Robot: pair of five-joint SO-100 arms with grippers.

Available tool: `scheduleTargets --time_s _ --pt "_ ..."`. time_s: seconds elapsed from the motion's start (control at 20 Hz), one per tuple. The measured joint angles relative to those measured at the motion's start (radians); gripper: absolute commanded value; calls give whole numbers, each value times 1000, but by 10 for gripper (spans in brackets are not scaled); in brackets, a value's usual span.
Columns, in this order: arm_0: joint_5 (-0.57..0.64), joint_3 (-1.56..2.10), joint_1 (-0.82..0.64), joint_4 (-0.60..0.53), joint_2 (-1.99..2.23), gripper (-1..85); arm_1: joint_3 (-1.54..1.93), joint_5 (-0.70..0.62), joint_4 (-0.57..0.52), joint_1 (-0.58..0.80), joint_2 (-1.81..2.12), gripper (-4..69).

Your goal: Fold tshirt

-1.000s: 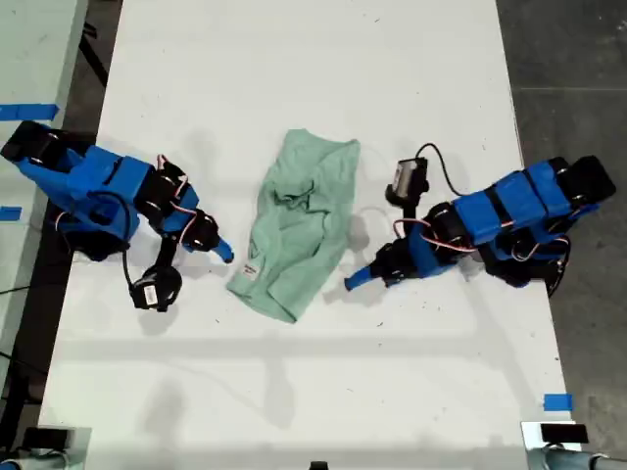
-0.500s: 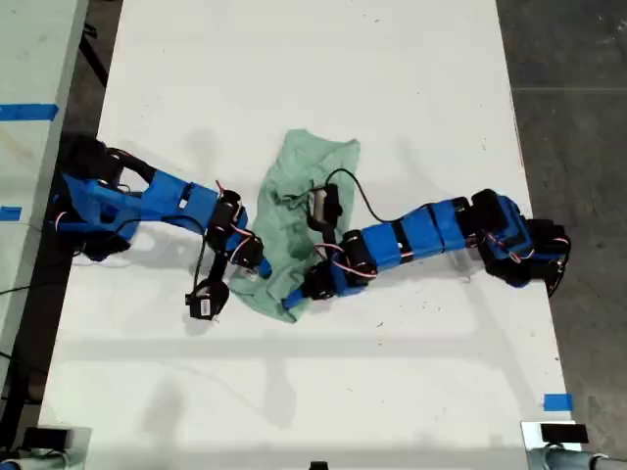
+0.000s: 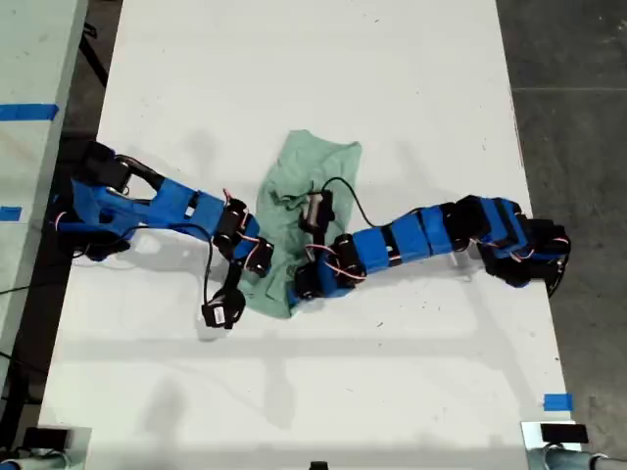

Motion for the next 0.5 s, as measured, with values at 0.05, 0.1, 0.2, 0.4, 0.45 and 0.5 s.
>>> scheduleTargets --time_s 0.05,0.1,0.2,0.4,0.45,0.5 --pt "-2 -14 5 0 -2 0 0 0 -2 -9 3 -9" --pt "-3 -38 18 11 -3 0 0 0 -2 -18 8 -9" --pt "12 -129 37 72 -20 0 51 -5 9 -38 60 -9" --pt "86 -499 109 293 -84 0 78 -38 176 -120 210 -9" --pt "87 -580 130 331 -95 0 80 -38 224 -146 265 -9" --pt "95 -623 153 344 -94 0 80 -38 256 -172 311 -9"
